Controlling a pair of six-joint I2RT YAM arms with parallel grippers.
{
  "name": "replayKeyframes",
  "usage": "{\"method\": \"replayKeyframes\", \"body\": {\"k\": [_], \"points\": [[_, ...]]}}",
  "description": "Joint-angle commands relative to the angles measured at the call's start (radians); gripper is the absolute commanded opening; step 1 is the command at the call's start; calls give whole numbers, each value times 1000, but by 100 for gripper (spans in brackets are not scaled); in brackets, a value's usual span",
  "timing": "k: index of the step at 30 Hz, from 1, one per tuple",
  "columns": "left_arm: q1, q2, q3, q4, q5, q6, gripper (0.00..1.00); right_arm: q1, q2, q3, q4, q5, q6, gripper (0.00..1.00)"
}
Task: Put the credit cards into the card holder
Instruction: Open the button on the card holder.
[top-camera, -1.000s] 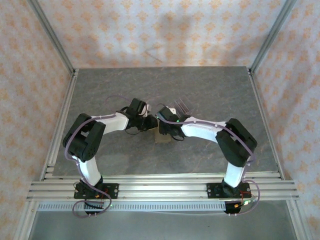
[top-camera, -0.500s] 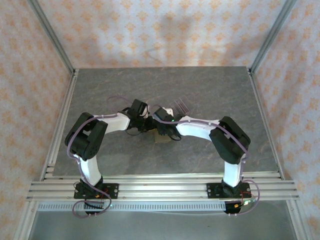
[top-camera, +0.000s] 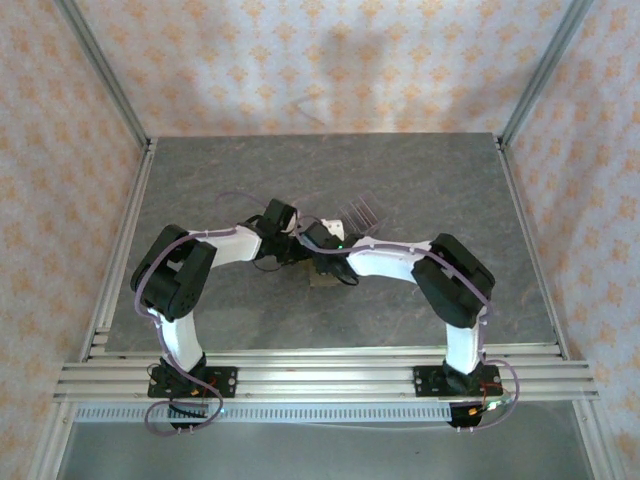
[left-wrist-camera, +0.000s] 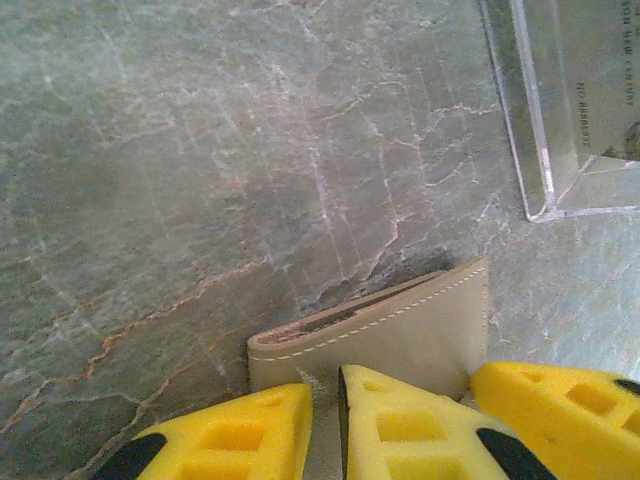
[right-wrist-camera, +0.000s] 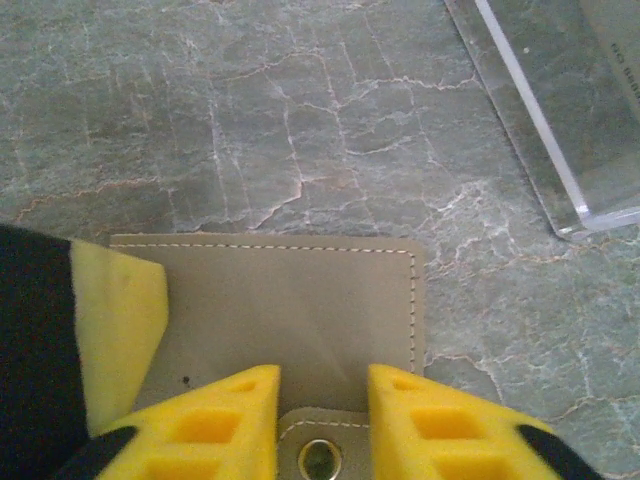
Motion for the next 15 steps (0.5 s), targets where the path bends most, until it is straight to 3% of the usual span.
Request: {"method": "replayKeyframes", "body": {"k": [1, 9, 15], "points": [[-22, 44, 11, -46, -30, -9, 17, 39, 65, -25, -137, 31, -2, 19], [-23, 58, 15, -58, -46, -17, 17, 42, 60, -7, -160, 35, -6, 1], [-23, 66, 22, -72, -66, -25, 16, 42, 13, -8, -174, 36, -16, 0]]}}
